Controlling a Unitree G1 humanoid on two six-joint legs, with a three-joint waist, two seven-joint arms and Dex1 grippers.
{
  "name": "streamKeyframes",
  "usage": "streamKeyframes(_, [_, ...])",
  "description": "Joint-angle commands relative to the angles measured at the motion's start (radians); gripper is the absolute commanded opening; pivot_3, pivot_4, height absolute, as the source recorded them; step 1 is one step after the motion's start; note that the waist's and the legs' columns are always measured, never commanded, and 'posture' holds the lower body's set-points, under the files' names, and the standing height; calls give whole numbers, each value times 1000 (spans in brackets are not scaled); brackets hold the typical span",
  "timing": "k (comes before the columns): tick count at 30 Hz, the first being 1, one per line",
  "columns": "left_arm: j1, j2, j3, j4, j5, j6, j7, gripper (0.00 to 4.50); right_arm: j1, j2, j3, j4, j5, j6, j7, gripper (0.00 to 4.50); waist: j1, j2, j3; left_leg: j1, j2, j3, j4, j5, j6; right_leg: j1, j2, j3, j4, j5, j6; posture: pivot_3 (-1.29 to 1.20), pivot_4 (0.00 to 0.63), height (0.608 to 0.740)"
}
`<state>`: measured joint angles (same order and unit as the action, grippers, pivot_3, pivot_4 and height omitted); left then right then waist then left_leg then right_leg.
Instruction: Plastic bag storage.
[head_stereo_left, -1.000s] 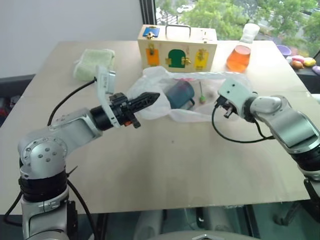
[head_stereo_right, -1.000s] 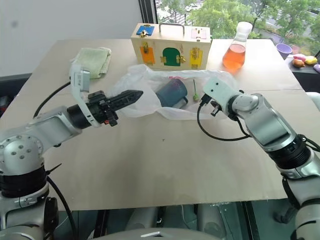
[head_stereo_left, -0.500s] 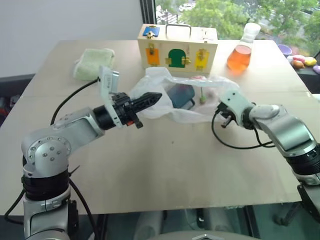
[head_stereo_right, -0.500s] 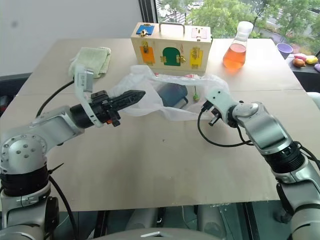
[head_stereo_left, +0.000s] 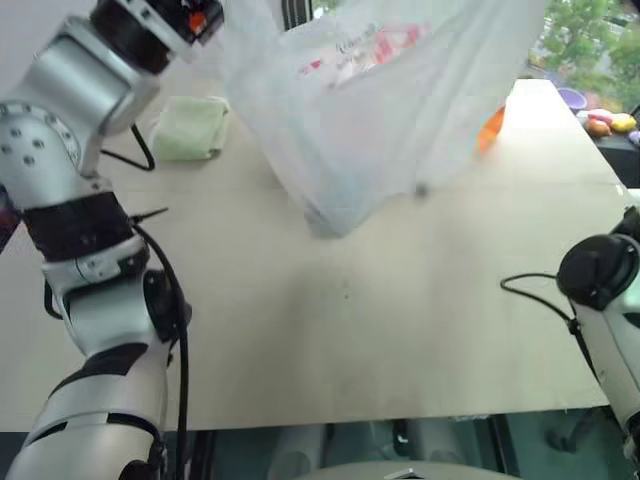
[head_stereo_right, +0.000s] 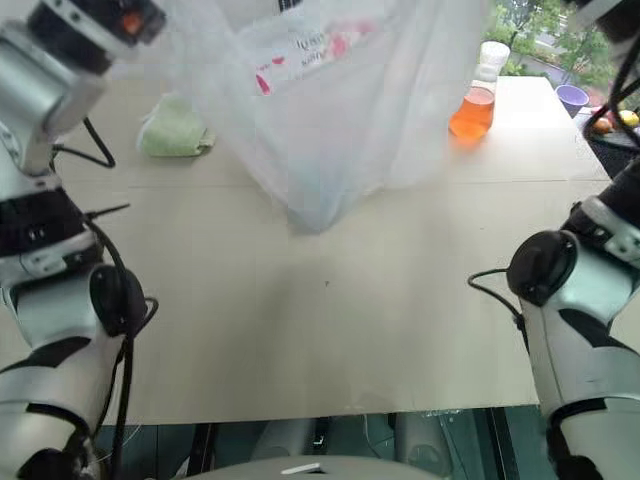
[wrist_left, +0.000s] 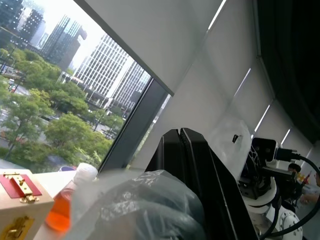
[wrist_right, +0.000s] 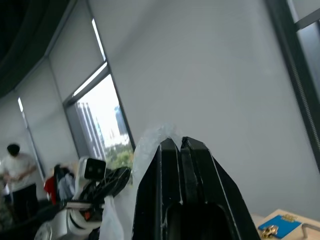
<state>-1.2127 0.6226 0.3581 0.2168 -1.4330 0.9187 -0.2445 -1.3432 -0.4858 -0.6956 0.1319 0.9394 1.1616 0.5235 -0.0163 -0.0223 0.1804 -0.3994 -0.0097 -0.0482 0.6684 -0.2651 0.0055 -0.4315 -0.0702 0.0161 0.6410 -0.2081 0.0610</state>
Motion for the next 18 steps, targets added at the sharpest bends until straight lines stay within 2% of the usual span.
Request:
streamKeyframes(1, [-126, 22, -16, 118, 109, -29, -108, 0, -62, -71, -13, 61, 31, -82, -13, 36, -1, 1, 1, -1, 0, 0, 0, 0, 0, -1, 0, 0, 0, 0, 0, 0, 150, 740])
streamKeyframes(4, [-184, 16, -5, 170, 148, -21, -146, 0, -45, -103, -16, 40, 78, -63, -44, 36, -3, 2, 1, -2, 0, 1, -2, 0, 0, -2, 0, 1, 1, 0, 0, 0, 150, 740])
streamKeyframes(7, [-190, -4, 2, 140, 155, 8, -151, 0, -3, -130, -29, -20, 133, -27, -103, 36, -6, 2, 1, -2, 1, 1, -2, 0, 0, -3, 0, 1, 1, 0, 0, 0, 150, 740])
streamKeyframes(10, [-131, -11, -9, 51, 157, 53, -148, 0, 60, -149, -40, -87, 202, 9, -168, 36, -5, 2, 1, -2, 1, 1, -2, 0, 0, -3, 0, 1, 1, 0, 0, 0, 150, 740])
streamKeyframes(12, [-49, -20, -19, -54, 153, 87, -113, 0, 155, -176, -30, -168, 231, 42, -194, 36, -5, 2, 1, -2, 1, 2, -1, 0, 0, -3, -1, 2, 1, 0, 0, 0, 150, 740])
streamKeyframes(14, [52, -25, -37, -183, 138, 128, -88, 0, 298, -189, -23, -281, 250, 78, -228, 36, -2, 2, 1, -2, 1, 1, -1, -1, 1, -3, -1, 2, 1, 0, 0, 0, 150, 740])
streamKeyframes(16, [244, 2, -141, -426, 223, 123, -124, 0, 567, -119, -14, -495, 279, 84, -286, 36, -1, 1, -2, -2, 2, 1, -1, -2, 3, -3, 0, 2, 1, 0, 0, 0, 150, 740])
streamKeyframes(18, [428, -8, -198, -575, 312, 68, -121, 0, 787, -52, 27, -665, 268, 43, -329, 36, 0, 1, -2, 0, 3, 0, -4, 0, 0, 0, 0, 2, 1, 0, 0, 0, 150, 740])
